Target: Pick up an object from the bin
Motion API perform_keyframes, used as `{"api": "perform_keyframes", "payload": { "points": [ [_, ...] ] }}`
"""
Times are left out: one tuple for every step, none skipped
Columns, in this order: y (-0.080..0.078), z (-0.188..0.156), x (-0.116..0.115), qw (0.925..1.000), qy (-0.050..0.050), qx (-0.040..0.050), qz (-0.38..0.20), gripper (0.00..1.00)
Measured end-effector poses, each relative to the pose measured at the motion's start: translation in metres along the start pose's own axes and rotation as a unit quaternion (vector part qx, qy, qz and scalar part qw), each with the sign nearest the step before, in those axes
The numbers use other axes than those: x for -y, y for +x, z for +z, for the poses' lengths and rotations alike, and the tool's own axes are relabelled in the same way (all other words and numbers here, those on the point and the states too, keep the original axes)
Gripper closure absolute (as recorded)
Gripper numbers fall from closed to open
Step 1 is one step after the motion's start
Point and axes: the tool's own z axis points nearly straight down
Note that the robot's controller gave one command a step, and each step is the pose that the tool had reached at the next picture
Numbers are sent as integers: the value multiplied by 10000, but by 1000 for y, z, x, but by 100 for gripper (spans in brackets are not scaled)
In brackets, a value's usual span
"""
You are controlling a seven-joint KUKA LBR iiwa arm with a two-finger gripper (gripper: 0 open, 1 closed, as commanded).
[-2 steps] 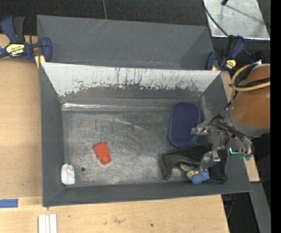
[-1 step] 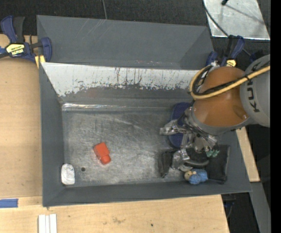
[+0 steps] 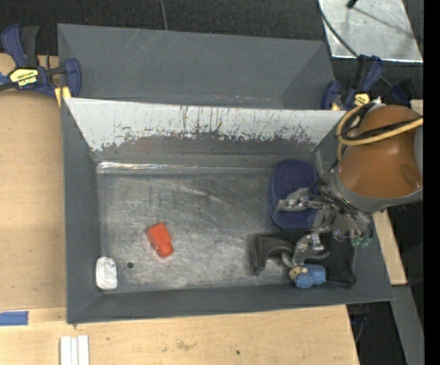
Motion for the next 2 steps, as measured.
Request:
{"api": "perform_keyframes", "payload": {
  "points": [
    [-30, 12, 5, 9996, -77, -257, -10, 0],
    [-27, 4, -11, 9916, -13, -134, -1286, 0]
  ]
}}
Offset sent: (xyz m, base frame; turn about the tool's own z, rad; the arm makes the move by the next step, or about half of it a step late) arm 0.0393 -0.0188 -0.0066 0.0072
